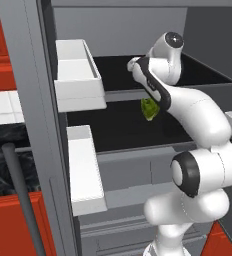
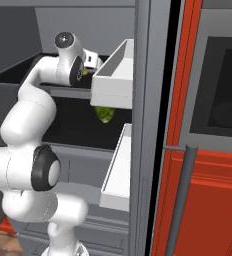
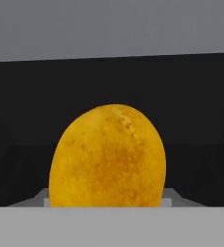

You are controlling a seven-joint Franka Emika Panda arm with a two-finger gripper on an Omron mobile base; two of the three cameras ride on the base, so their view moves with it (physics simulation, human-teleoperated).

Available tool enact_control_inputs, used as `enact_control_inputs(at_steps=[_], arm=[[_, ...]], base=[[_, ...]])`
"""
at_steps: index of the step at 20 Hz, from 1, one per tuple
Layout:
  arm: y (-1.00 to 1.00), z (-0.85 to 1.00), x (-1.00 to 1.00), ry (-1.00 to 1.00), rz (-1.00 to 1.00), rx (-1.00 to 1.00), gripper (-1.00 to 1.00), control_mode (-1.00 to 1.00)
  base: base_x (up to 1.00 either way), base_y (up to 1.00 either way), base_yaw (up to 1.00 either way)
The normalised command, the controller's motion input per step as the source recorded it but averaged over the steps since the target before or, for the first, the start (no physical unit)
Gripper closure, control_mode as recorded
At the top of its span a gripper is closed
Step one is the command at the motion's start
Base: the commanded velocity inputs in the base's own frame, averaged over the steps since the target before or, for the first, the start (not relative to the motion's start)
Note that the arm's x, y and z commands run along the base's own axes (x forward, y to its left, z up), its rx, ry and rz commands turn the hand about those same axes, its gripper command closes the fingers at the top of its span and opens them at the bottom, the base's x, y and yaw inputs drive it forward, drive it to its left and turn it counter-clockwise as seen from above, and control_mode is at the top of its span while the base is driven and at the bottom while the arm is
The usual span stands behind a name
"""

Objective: Place the mango in the correct fridge rack based on whether it is a fruit or vegetable. Finally, close the fridge door.

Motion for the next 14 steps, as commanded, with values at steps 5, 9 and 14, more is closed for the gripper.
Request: enact_control_inputs(at_steps=[5, 9, 14], arm=[[0.08, -0.16, 0.00, -0.03, 0.00, 0.00, -1.00, -1.00], [0.01, 0.12, -0.42, -0.06, 0.00, 0.00, -1.00, -1.00], [-0.02, 0.16, -1.00, -0.15, 0.00, 0.01, -1.00, -1.00]], base=[[0.00, 0.00, 0.00], [0.00, 0.00, 0.00], [0.00, 0.00, 0.00]])
